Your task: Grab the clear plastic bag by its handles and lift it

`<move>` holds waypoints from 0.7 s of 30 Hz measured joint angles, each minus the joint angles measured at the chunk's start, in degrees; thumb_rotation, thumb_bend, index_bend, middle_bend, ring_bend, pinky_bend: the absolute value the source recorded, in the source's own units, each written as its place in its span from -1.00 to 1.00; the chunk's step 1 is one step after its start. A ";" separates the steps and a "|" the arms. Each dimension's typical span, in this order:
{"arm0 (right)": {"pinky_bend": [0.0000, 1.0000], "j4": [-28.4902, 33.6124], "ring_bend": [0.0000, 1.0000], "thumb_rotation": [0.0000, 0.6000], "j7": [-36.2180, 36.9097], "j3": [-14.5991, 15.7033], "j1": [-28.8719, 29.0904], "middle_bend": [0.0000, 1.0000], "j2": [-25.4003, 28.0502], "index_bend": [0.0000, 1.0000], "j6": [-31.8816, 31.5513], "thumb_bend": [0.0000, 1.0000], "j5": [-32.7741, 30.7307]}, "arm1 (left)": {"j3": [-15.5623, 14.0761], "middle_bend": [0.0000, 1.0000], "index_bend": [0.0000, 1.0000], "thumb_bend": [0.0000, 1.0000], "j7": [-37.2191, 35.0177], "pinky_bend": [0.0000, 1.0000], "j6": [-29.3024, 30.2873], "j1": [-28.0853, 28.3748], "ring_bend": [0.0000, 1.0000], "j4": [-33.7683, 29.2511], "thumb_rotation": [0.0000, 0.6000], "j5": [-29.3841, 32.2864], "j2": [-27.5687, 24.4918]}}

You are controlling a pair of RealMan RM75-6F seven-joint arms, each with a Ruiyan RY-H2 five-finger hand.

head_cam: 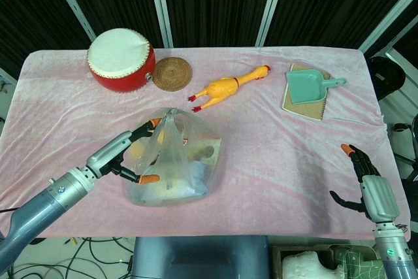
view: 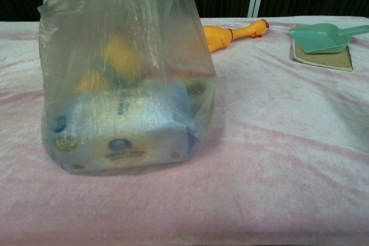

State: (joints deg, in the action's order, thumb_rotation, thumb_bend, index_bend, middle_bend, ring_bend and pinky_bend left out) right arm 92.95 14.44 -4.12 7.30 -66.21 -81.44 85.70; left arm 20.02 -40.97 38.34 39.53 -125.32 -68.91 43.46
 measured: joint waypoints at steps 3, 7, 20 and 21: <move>-0.66 0.04 -1.00 1.00 0.00 -0.01 0.01 -1.00 0.00 -1.00 0.04 -0.67 -0.03 | -0.05 -0.89 -1.00 -0.65 0.00 -0.80 0.10 -0.06 -0.98 0.12 1.00 -0.03 0.05; -0.66 0.03 -1.00 1.00 0.03 -0.01 0.00 -1.00 0.00 -1.00 -0.04 -0.67 0.04 | -0.06 -0.89 -1.00 -0.65 -0.08 -0.80 0.20 -0.15 -0.98 0.11 1.00 -0.16 0.02; -0.66 0.04 -1.00 1.00 0.02 0.01 -0.12 -1.00 0.03 -1.00 -0.27 -0.67 0.13 | 0.37 -0.89 -1.00 -0.65 -0.90 -0.80 -0.01 0.23 -0.98 0.26 1.00 -0.14 0.20; -0.66 0.03 -1.00 1.00 0.04 0.01 -0.13 -1.00 0.04 -1.00 -0.26 -0.67 0.11 | 0.39 -0.89 -1.00 -0.65 -0.94 -0.80 -0.05 0.28 -0.98 0.28 1.00 -0.08 0.26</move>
State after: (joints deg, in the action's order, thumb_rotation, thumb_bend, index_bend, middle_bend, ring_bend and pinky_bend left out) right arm 92.98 14.48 -4.12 7.17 -66.18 -81.70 85.82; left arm 20.41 -41.91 38.29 39.81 -125.04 -68.99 43.73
